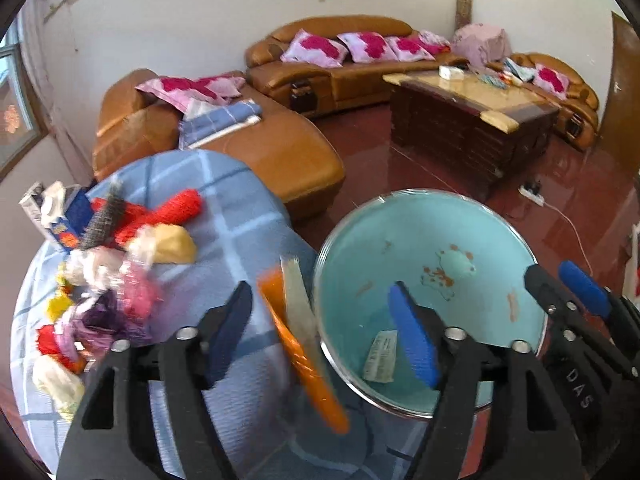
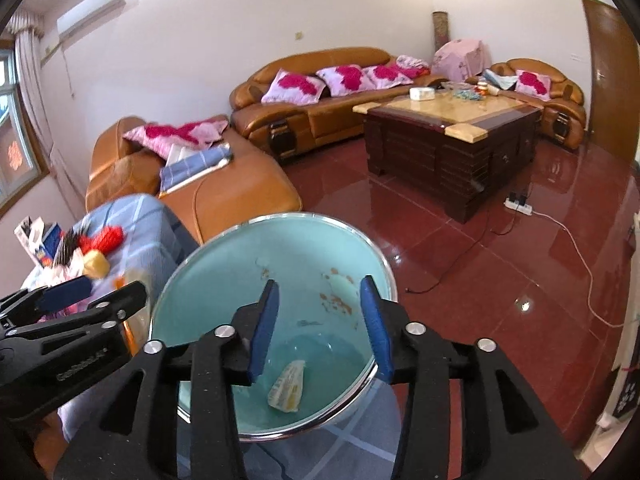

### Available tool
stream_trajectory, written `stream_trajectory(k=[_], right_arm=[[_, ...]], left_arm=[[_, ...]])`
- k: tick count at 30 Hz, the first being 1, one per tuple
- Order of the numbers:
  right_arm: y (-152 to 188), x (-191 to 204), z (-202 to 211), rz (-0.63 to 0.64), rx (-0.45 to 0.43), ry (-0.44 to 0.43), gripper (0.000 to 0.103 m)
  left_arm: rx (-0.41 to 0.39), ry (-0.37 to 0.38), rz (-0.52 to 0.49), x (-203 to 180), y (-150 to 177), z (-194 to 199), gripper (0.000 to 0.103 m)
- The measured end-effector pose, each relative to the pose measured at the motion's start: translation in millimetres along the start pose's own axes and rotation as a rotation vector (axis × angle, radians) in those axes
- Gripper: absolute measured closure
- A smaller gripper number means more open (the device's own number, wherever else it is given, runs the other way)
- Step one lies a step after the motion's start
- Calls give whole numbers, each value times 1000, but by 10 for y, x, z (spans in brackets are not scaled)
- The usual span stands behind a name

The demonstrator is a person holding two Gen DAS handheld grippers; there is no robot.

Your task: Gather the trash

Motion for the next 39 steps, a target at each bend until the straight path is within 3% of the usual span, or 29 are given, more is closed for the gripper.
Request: stream_trajectory(k=[7,15,19,27,33,34,36,39], right_arm=[[-81,149,212,21,-70,-44,37],[-21,455,325,96,-86,-77,36],[21,553,394,100,-95,-91,28],[35,707,539,159,-120,-73,27],[-6,601,547,138,-121,-44,31],[1,591,536,135,-113,-43,34],[25,591,516,130,-91,-64,51],[71,632,485,135,-56,-109,62]], left_arm=[[-46,-74,38,272,1,283,20],[-38,-173,88,684,196,491,13],[-33,-197,120,843,288,574,12],[-42,-250,161,1095,388,731,8],[-38,-261,182,1206,476,776,8],[-32,-261,181,1213,500,767,8],[-23,-260,173,1215,536,752,8],[-13,-258,165,1229,606,728,9]])
Point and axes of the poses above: each gripper's, at about its wrist camera, not at the fingertips, and z roughly against the way its jaws point, x to its left, y to its underside, the point moved 4 cm from there along -z, roughly the way its jaws point, and after that the axes turned 5 degrees about -x, right-handed, at the moved point
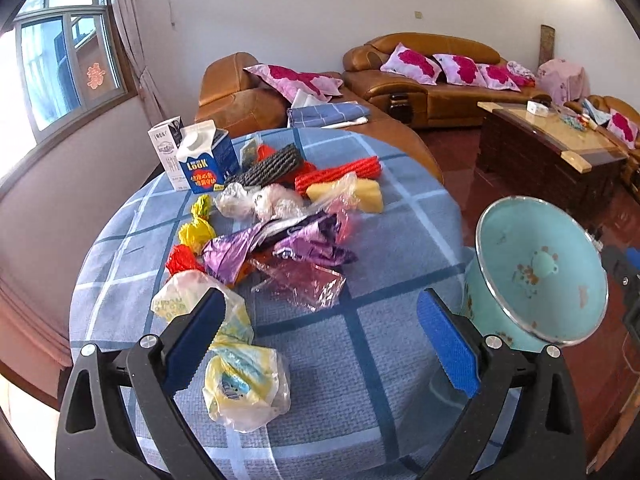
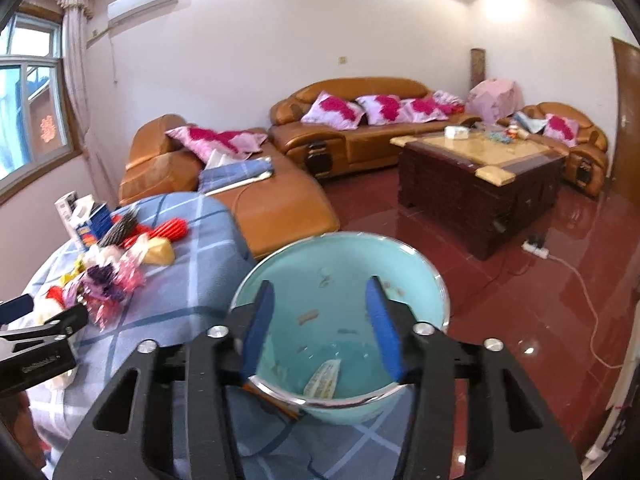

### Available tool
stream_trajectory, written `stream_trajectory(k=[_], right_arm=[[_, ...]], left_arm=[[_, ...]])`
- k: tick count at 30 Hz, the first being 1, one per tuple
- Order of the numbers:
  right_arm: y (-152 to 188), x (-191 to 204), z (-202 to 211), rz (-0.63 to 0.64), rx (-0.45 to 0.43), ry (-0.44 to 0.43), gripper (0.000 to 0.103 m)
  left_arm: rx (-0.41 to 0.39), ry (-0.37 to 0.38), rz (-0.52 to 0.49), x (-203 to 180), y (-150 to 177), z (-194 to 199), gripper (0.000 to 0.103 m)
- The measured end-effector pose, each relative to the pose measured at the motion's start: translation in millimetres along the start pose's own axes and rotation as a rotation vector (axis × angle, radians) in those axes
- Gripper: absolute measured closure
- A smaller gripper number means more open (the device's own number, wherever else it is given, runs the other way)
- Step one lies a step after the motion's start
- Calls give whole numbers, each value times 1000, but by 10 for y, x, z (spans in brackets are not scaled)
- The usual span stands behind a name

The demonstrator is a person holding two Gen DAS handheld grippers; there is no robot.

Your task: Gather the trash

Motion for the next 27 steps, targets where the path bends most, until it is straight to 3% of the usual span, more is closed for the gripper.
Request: stream_trajectory(k=[11,16,27], right_arm=[[347,310,-101,-16,122,-198,65],[582,511,-218,36,195,-253,72],[1050,662,-618,133,332,-255,74]], left_arm=[[21,-12,13,160,145,-46,9],[28,-35,20,329,223,-50,9],[92,-82,126,848,422,-213,9]])
Point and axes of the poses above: each gripper's, at about its wrist camera, not at the fingertips, and z roughly against the way its jaws point, x to its left, y to its underside, the point moved 4 cm from there along -z, roughly the way its jaws point, and after that the axes turned 5 degrees about -x, right-handed, at the moved point
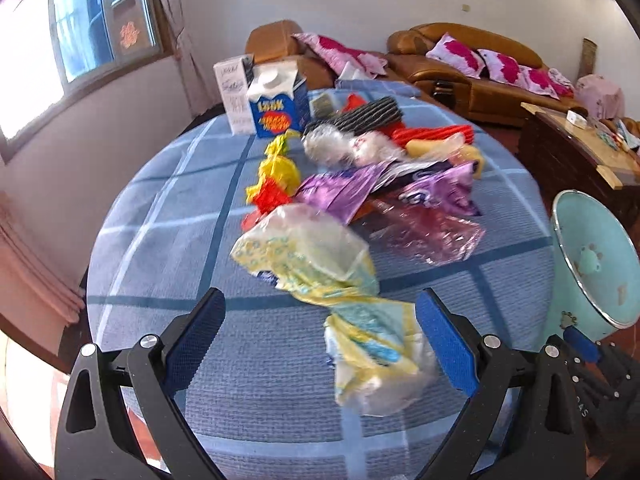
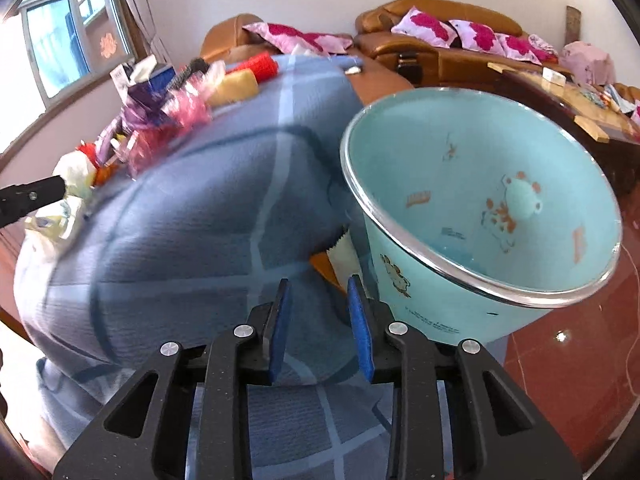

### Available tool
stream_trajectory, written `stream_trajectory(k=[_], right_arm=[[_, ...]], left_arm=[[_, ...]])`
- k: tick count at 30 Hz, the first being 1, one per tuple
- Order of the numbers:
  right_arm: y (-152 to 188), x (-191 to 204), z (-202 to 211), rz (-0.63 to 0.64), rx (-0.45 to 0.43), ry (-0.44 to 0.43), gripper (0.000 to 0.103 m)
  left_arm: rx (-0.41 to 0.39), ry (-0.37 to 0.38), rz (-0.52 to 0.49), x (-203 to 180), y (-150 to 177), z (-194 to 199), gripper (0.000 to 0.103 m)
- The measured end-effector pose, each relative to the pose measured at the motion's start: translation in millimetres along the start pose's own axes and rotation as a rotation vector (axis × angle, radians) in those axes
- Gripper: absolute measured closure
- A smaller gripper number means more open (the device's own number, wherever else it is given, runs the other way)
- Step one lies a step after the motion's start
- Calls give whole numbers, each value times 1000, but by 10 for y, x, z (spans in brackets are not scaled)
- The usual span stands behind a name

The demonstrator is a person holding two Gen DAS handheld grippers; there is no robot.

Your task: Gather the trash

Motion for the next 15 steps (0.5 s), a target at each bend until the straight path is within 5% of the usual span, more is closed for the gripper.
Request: stream_trajectory(k=[15], right_arm=[[-2,5,-550,56,70,34,74]], left_arm=[[-19,-3,17,191,-16,10,9]])
Point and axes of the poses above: each gripper's, at about its wrist camera, not at the fingertips, and z roughly against the way its jaws point, x to its left, y to its underside, the point moved 4 cm from there along -z, roughly the way its jaws point, and after that the axes turned 5 degrees about -x, right-handed, at the moved point
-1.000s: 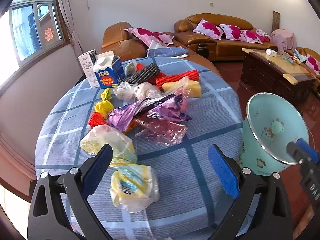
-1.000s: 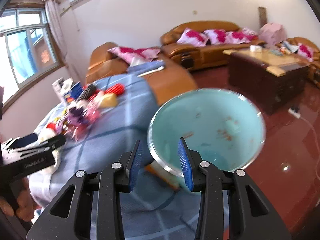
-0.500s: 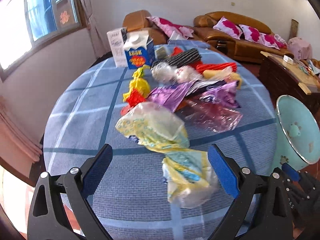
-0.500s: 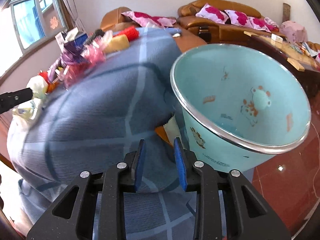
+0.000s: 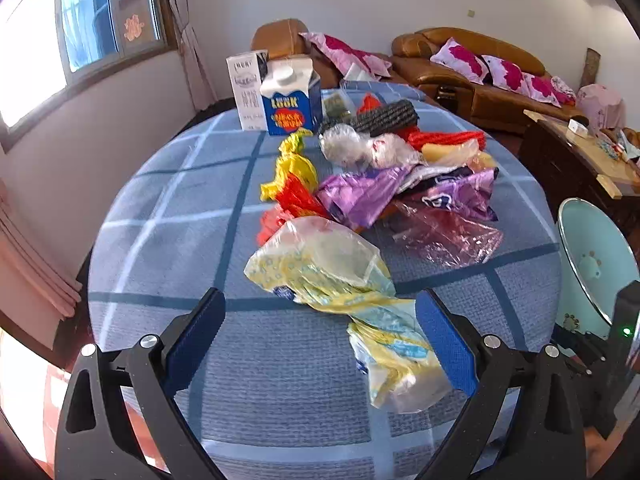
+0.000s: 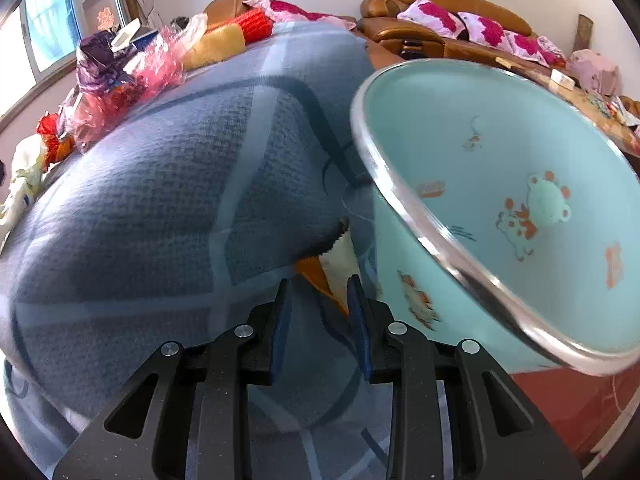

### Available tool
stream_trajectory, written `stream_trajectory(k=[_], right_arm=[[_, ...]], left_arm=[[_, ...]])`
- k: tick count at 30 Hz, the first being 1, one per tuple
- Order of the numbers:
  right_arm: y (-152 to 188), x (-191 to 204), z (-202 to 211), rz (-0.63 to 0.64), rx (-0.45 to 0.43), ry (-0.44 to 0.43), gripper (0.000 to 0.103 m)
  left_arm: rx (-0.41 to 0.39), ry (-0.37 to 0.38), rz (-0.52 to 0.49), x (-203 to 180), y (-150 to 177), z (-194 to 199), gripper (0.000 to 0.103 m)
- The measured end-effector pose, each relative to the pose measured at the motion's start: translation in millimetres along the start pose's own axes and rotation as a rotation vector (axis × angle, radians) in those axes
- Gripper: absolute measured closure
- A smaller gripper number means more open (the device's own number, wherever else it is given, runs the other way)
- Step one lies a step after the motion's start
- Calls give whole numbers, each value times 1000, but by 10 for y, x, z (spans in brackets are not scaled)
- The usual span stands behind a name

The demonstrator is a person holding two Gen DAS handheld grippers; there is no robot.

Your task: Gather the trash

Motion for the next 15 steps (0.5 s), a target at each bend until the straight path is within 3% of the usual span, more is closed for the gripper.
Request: stream_trajectory(k=[5,10,15], right_arm=[[18,92,-178,57,22,31,74],[38,47,-342,20,56,38,77],[4,45,-488,58,55,54,94]], left_arm=[[35,-30,6,50,21,-113,9],[45,-31,0,42,29,-182,9],[49,-45,-16,39,22,-230,8]])
Point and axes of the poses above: each gripper's, at about its wrist camera, not at the fingertips, and z roughly against the way its jaws point, x to its left, y to its underside, the point moved 4 cm from there along -z, roughly the way its jaws point, and after that the axes turned 5 degrees about -x, right-handed, at the moved point
